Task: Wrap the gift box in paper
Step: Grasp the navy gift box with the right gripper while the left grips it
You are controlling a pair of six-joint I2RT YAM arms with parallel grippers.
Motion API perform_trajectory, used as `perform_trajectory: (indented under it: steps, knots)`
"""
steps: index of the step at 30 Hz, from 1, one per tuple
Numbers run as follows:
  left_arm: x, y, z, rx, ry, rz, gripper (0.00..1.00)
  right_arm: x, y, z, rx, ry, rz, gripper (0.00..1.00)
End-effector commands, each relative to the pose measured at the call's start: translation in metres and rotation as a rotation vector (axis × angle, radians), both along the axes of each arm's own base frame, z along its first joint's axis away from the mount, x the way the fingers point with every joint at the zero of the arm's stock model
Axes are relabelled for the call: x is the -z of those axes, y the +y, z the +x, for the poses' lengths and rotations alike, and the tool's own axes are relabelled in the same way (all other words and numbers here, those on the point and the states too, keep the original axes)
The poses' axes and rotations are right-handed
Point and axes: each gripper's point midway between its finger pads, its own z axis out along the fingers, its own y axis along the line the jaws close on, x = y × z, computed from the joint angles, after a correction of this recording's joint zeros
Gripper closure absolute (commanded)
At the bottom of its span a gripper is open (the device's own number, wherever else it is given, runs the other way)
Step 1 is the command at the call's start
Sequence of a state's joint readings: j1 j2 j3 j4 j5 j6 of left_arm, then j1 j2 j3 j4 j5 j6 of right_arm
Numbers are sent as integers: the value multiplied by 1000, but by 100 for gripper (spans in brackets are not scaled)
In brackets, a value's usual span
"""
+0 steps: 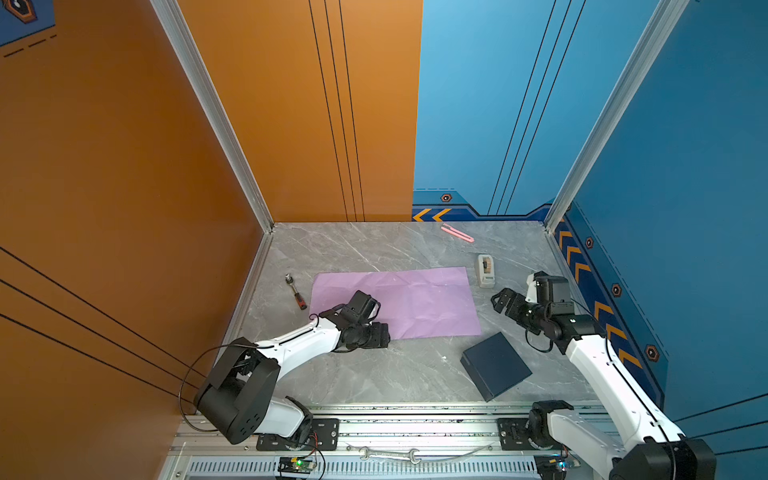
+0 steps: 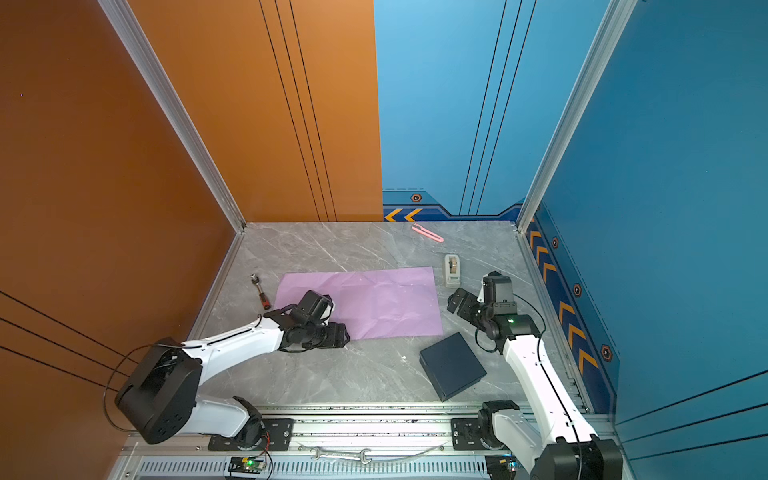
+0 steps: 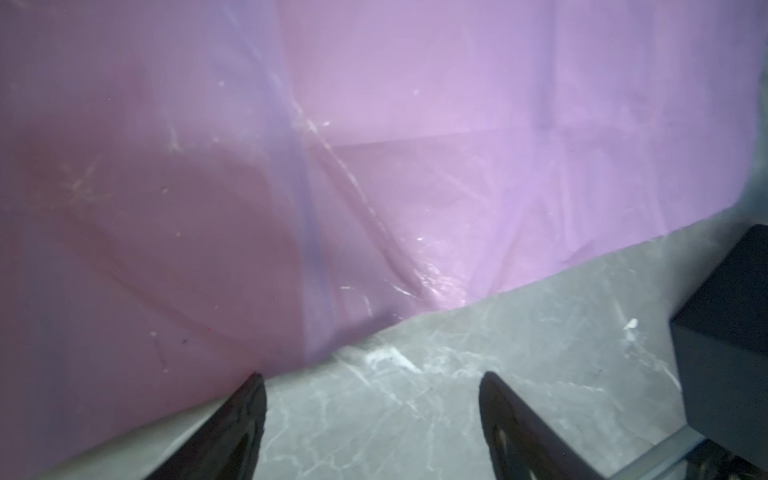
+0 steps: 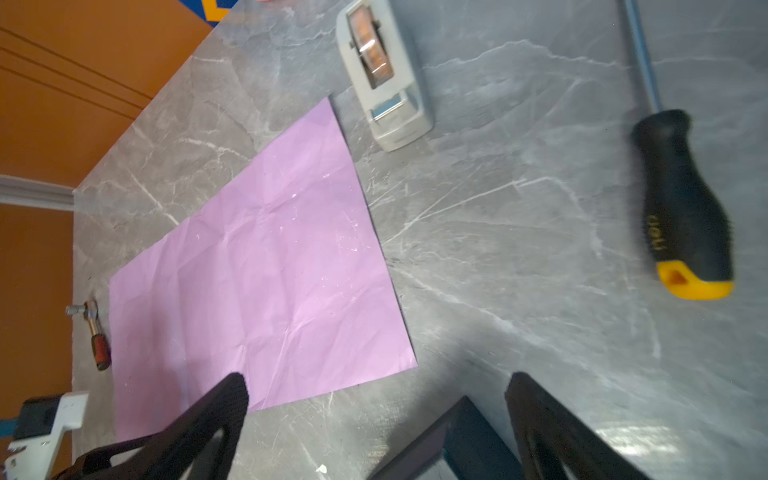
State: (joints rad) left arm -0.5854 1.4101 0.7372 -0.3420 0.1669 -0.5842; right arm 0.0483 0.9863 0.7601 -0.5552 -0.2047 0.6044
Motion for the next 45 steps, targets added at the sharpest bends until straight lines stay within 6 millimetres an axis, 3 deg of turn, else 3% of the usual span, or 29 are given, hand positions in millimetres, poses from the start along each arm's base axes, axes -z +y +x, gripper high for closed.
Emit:
perform_trajectory:
  steps: [1,6,10,14,16,24,28,33,38,45]
  knots:
    - [-37,-25,8,61,-53,-83,19,-5,-20,-33,146,116,28,0]
    - [-70,-64,25,135,-48,-194,21,-16,-37,-78,298,225,98,0]
    - [-98,-101,29,239,-36,-252,23,-11,-47,-124,367,421,81,0]
    - [-90,-127,26,311,-29,-225,24,1,-44,-159,333,568,47,0]
    - [-87,-142,25,343,-20,-226,24,6,-39,-168,333,604,73,0]
    - [-99,-214,13,526,-10,-325,24,25,13,-162,198,632,354,0]
    - [-94,-240,1,592,17,-361,25,35,22,-166,156,668,345,0]
    - [-76,-260,-6,618,80,-371,29,50,32,-162,118,696,363,1]
    - [-66,-278,-19,658,120,-384,31,57,30,-164,113,713,332,0]
    - [-46,-286,-31,683,159,-349,32,69,35,-162,124,705,366,0]
